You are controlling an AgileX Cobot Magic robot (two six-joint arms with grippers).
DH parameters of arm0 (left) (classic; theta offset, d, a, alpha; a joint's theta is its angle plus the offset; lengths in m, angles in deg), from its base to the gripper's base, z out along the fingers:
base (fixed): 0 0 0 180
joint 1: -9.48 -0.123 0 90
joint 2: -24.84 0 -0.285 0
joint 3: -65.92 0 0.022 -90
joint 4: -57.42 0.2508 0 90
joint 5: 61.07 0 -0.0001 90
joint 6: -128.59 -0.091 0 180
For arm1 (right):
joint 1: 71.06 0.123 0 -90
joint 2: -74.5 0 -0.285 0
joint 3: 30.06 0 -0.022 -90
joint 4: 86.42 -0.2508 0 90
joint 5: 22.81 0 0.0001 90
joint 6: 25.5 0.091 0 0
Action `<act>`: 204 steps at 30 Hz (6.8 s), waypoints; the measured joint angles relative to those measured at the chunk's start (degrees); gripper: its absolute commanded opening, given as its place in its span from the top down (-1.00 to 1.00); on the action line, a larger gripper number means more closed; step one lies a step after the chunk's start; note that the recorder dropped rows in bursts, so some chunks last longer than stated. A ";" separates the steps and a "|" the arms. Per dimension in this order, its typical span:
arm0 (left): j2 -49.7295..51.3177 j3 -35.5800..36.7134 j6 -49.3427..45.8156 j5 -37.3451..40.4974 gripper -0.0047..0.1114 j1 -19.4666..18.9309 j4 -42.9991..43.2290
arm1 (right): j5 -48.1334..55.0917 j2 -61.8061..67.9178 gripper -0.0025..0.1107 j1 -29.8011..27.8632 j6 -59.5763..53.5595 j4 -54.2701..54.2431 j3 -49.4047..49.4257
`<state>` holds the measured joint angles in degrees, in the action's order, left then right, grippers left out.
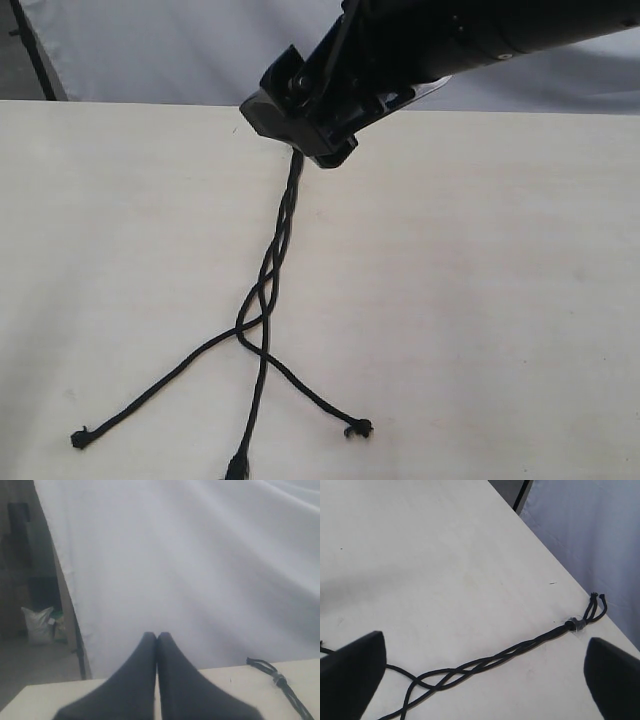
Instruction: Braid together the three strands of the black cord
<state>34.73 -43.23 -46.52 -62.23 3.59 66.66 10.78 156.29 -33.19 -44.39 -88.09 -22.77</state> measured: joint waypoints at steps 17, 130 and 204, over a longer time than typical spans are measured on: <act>-0.64 6.14 -5.82 0.61 0.92 0.00 -7.46 | 0.00 0.00 -0.82 0.00 0.00 0.00 0.00; -1.91 6.14 -3.43 11.01 0.92 0.00 -8.19 | -43.95 -62.10 -0.82 -9.38 16.31 -6.14 69.75; -1.91 6.14 -3.43 11.01 0.92 0.00 -8.19 | -16.54 -73.61 0.96 -43.27 14.83 -0.18 69.75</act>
<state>32.82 -37.09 -49.95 -51.22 3.59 58.46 -5.76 82.68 -76.46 -29.56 -88.27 46.98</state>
